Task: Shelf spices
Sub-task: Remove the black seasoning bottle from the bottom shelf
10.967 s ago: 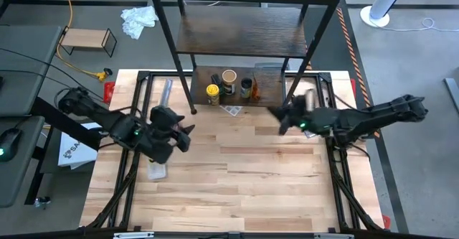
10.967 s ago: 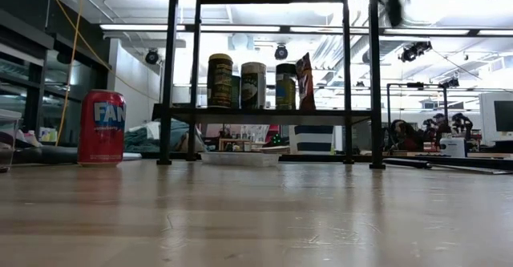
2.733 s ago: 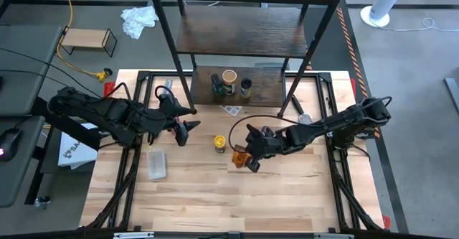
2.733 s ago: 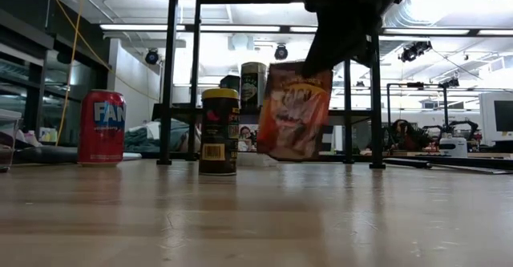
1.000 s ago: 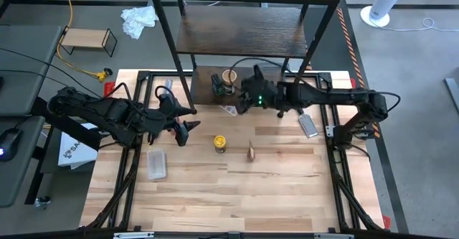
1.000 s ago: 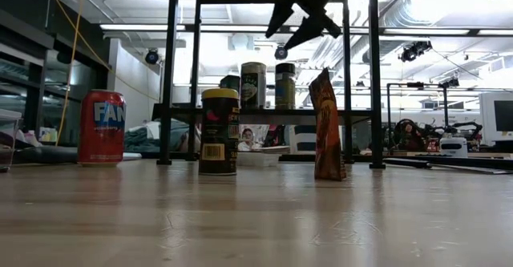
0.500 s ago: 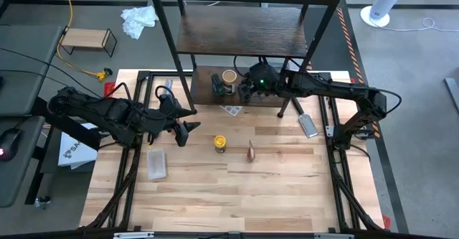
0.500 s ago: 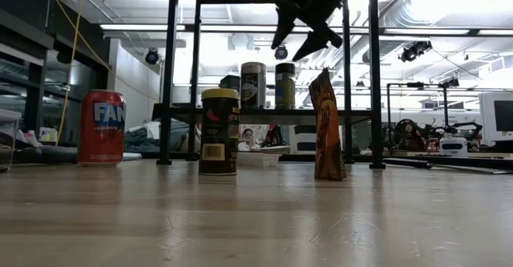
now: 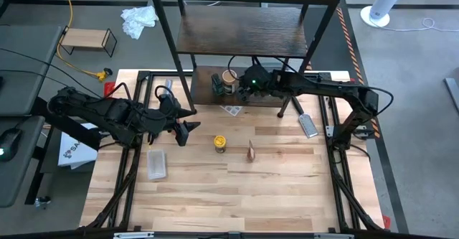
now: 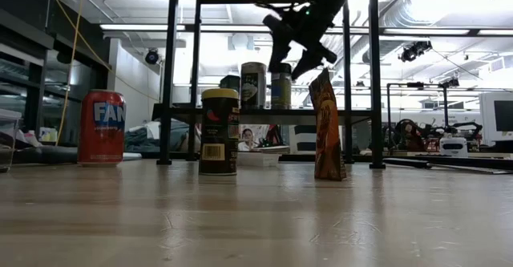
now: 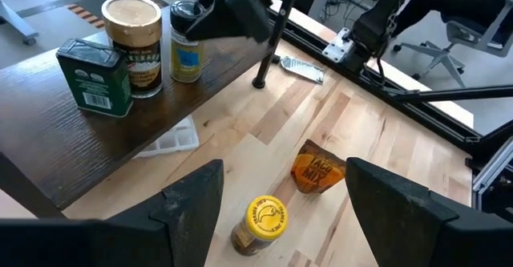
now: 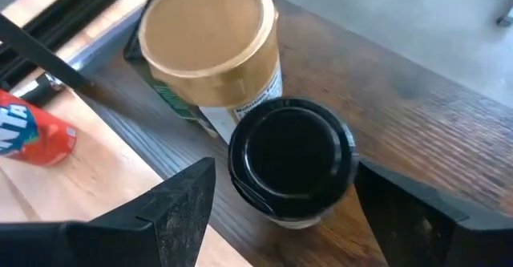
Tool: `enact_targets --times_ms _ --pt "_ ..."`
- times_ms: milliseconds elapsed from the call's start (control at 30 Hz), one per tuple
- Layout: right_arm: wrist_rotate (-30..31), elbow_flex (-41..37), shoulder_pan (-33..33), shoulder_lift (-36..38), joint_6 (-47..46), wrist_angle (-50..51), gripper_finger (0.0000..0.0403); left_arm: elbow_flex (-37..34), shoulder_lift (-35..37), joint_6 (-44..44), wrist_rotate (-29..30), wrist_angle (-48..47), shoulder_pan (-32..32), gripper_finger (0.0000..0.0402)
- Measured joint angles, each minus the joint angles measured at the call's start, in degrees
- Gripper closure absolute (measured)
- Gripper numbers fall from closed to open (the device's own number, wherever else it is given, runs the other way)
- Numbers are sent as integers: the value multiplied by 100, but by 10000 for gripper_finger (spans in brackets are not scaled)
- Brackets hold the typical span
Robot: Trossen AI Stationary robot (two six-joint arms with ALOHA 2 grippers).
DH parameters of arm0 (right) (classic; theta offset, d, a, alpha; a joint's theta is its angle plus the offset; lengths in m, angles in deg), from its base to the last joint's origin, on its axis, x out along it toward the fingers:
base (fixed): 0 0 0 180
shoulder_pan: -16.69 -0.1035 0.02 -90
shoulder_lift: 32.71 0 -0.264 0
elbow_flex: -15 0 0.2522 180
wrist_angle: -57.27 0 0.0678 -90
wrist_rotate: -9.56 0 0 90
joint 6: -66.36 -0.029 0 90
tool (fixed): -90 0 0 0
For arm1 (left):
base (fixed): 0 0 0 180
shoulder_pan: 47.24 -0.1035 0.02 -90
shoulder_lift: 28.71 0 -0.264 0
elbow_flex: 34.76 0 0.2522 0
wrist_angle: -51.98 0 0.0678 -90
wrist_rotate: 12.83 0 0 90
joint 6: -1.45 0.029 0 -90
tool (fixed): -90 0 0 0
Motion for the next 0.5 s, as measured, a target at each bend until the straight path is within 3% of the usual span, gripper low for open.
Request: enact_targets --times_ms 333,500 --pt "319 0 0 -295 -5 -175 118 0 0 5 4 -11 0 145" --pt "424 0 -9 -293 -153 -204 175 0 0 29 7 -54 0 145"
